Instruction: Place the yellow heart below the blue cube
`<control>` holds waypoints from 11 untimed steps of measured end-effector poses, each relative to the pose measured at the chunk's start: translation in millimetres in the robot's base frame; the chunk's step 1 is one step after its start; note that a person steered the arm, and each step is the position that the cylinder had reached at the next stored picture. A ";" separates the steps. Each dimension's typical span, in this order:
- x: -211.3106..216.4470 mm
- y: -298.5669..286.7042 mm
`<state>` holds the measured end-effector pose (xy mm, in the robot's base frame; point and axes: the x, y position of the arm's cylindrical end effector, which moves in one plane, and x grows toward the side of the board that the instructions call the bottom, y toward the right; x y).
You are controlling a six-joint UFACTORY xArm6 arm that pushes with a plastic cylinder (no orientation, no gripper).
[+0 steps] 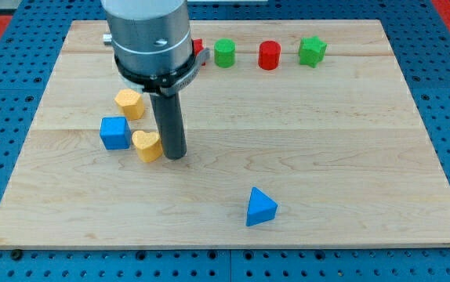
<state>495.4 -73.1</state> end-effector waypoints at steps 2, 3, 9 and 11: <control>-29.4 -14.8; -28.7 -40.4; 25.3 -59.8; 7.8 98.9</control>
